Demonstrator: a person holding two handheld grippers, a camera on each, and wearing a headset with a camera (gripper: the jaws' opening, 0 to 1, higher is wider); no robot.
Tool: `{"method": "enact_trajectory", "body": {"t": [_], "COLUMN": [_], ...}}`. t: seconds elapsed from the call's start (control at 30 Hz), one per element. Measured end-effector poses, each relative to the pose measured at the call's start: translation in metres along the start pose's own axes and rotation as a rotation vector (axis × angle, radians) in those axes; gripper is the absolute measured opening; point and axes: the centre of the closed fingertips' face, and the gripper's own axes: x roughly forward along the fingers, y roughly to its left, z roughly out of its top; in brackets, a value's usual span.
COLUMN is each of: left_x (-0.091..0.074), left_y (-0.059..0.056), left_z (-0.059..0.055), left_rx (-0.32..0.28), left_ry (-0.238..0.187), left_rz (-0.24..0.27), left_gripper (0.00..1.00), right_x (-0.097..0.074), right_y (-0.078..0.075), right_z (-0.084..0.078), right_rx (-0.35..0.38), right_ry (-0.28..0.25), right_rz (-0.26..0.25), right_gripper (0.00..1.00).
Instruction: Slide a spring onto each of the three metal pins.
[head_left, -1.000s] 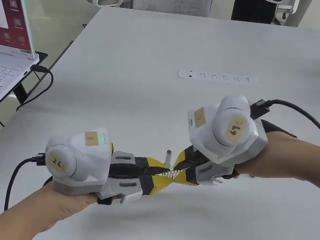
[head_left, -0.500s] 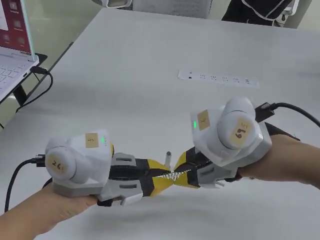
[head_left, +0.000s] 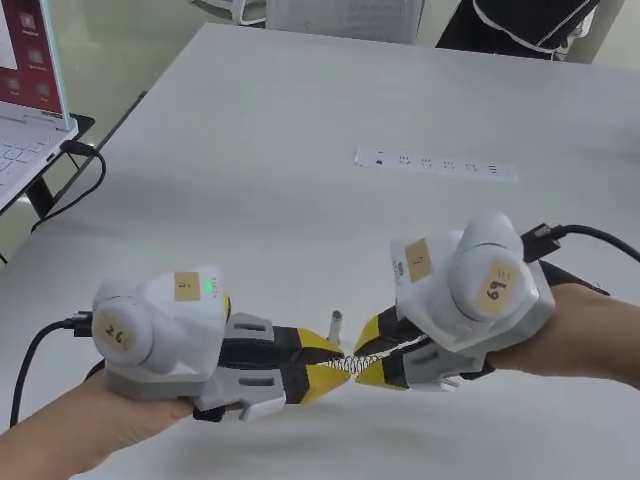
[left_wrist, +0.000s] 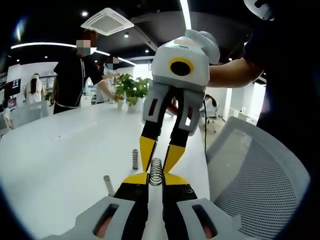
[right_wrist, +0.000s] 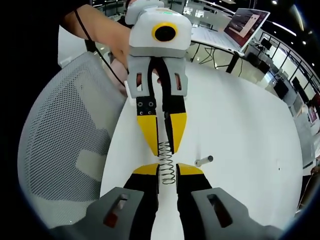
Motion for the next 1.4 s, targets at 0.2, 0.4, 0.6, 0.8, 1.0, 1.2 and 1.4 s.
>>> {"method": "enact_trajectory", "body": {"t": [0.2,0.4,0.6,0.8,1.0,1.2,1.4], "left_x": [-0.001,-0.003,-0.004,-0.004,-0.005,-0.005,0.0], "left_y": [0.001,0.0,0.0,-0.001,-0.001,0.004,0.001], "left_z": [-0.001,0.0,0.001,0.0,0.0,-0.001,-0.017], "left_rx": [0.001,-0.002,-0.005,-0.006,-0.003,-0.004,0.021], "left_ry": [0.001,0.0,-0.001,0.002,-0.007,-0.007,0.044], "left_rz": [0.002,-0.001,-0.001,-0.005,-0.01,0.002,-0.002], "left_gripper": [0.01,0.01,0.01,0.01,0.01,0.01,0.01], "right_x": [-0.004,-0.004,-0.005,-0.004,-0.009,-0.015,-0.016], "right_y": [0.0,0.0,0.0,0.002,0.002,-0.004,-0.002], "right_z": [-0.006,-0.007,-0.01,-0.01,-0.008,-0.002,0.01], "right_rx": [-0.013,-0.011,-0.033,-0.054,-0.062,-0.072,-0.079], "right_ry": [0.013,0.013,0.016,0.023,0.017,0.013,0.002], "right_rz": [0.001,0.01,0.012,0.016,0.009,-0.016,-0.017], "right_gripper": [0.09,0.09,0.08,0.07,0.05,0.05,0.04]}}
